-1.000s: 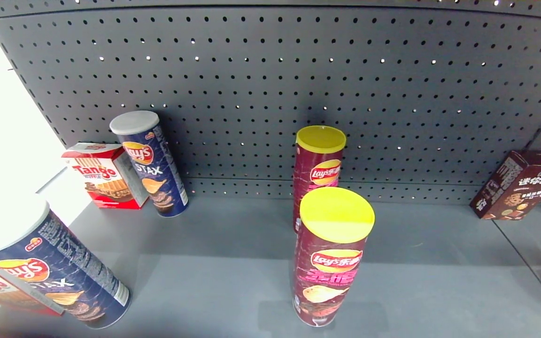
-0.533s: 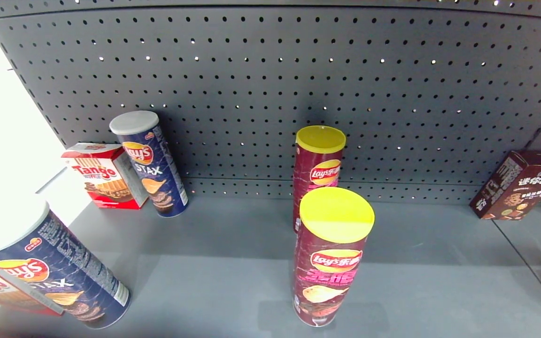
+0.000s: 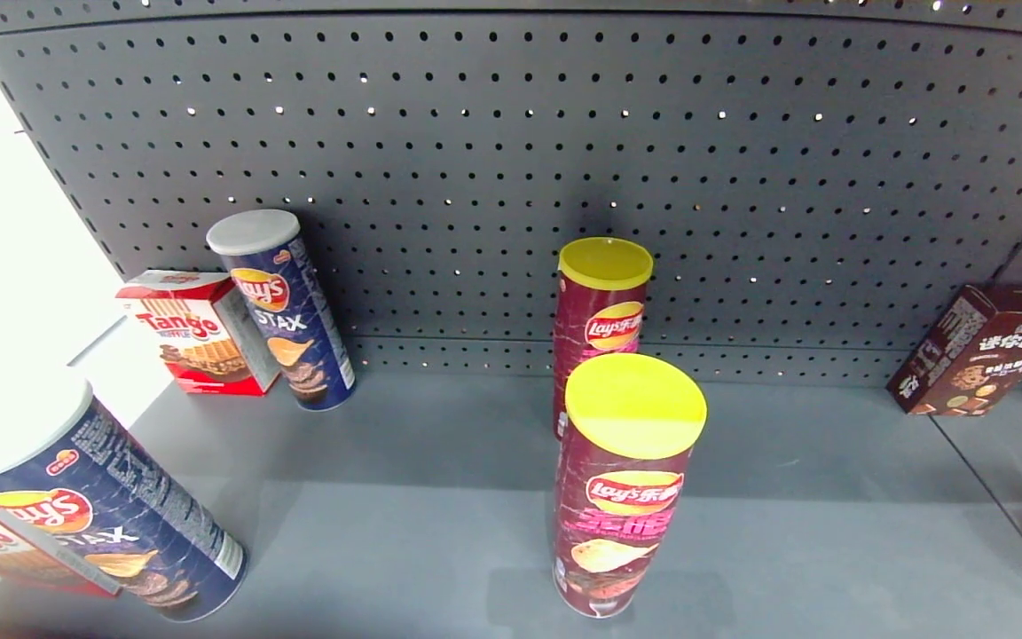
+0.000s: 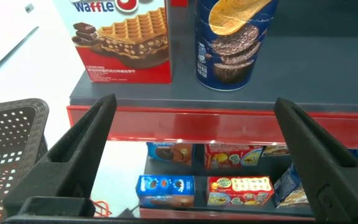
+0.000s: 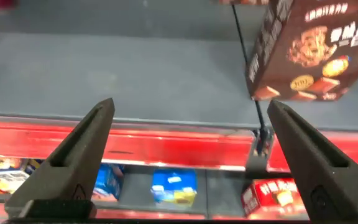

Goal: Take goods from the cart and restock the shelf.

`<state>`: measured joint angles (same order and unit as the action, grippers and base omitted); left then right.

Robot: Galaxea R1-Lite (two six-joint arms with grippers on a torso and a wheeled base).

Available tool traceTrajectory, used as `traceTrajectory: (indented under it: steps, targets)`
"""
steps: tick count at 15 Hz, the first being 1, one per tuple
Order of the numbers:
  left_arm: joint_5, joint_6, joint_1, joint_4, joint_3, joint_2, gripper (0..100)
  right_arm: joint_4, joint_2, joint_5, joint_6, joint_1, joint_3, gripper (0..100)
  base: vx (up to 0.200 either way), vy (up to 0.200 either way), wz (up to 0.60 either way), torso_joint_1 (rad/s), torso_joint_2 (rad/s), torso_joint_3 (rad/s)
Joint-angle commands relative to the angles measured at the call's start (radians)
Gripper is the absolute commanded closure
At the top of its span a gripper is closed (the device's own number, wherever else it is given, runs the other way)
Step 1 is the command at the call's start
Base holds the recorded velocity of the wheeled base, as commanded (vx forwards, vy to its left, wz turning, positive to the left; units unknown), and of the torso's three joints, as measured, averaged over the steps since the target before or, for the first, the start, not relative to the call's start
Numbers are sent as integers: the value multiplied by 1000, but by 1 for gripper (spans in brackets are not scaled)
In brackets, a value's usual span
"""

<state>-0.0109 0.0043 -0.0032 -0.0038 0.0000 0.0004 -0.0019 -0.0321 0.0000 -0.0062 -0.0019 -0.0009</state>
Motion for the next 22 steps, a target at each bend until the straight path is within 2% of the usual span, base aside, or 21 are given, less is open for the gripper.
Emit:
traceTrajectory:
  steps: [1,3,22]
  targets:
    - [2,3,0,-1,0,0,0,-1,31,0,0,3,1,0,0,0,0,0,0,0]
    - [6,13,-1,-1,0,0,0,-1,31,0,0,3,1,0,-100,0,0,1,4,-1]
    - [6,8,-1,-1,0,0,0,-1,31,5,0,3,1,0,0,0,-32,0,0,0]
